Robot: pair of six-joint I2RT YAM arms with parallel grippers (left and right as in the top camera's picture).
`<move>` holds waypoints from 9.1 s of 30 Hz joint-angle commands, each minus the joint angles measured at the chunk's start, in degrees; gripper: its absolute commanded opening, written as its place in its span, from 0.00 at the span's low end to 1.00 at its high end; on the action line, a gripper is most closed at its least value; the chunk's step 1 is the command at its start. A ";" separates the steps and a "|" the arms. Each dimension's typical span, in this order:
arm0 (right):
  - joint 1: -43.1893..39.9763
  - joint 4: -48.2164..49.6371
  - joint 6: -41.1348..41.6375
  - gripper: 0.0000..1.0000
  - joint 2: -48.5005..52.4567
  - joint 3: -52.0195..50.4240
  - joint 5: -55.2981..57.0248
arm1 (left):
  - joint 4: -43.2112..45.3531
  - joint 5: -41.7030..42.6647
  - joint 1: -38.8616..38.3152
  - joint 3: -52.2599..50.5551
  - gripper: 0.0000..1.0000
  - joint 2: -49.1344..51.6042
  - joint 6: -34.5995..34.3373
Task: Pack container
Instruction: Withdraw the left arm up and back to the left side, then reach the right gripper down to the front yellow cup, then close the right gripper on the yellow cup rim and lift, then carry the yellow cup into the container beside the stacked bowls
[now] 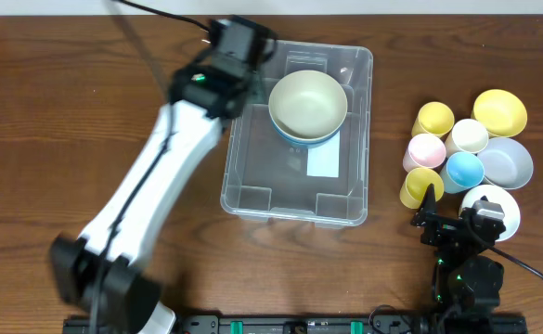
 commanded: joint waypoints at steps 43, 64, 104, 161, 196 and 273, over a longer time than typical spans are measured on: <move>-0.42 3.28 1.40 0.99 0.50 5.20 -8.00 | -13.29 -10.86 37.59 0.31 0.98 -8.00 -3.67; -0.37 -44.44 2.60 0.99 56.22 53.75 -10.62 | -13.27 -10.86 37.59 0.31 0.98 -8.00 -3.67; 0.20 -51.23 21.99 0.91 62.62 55.01 2.12 | -13.27 -10.86 37.59 0.31 0.98 -8.00 -3.67; -4.17 -21.35 23.63 0.31 66.77 33.33 -5.84 | -13.27 -10.86 37.59 0.31 0.98 -8.00 -3.67; -4.17 -21.44 23.65 0.17 68.83 33.31 -5.44 | -13.29 -10.86 37.59 0.31 0.98 -8.00 -3.67; 44.59 -18.88 2.36 0.02 101.53 68.30 -14.88 | -13.27 -10.86 37.59 0.31 0.98 -8.00 -3.67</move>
